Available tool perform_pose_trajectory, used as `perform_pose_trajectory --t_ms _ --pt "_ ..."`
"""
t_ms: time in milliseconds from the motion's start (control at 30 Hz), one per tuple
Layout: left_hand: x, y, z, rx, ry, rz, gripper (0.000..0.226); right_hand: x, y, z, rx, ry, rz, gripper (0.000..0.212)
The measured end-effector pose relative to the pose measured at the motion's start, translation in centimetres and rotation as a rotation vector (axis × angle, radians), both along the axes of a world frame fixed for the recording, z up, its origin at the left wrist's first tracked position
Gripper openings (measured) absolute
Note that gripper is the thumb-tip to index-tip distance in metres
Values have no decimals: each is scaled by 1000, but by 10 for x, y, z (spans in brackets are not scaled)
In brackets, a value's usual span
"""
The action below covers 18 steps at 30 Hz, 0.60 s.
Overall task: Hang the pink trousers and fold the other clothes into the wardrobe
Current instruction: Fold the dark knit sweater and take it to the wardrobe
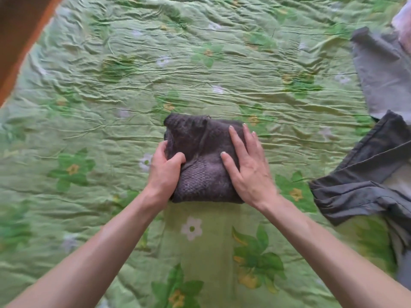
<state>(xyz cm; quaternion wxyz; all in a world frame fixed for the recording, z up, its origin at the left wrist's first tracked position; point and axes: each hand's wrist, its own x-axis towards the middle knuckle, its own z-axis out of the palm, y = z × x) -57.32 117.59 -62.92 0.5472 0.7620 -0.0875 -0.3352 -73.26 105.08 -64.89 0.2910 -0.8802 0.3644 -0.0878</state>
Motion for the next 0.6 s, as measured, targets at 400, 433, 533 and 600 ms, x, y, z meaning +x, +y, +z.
perform_pose_trajectory --t_ms 400,433,533,600 --pt "5 15 -48 480 -910 -450 74 44 14 -47 -320 179 -39 65" --pt "6 18 -55 486 -854 -449 76 45 14 -48 -323 181 -31 66" --pt "4 16 -61 488 -739 -431 79 47 12 -48 -283 177 -19 67" --pt "4 11 -56 472 -711 -399 81 45 7 -45 -187 49 -20 64"
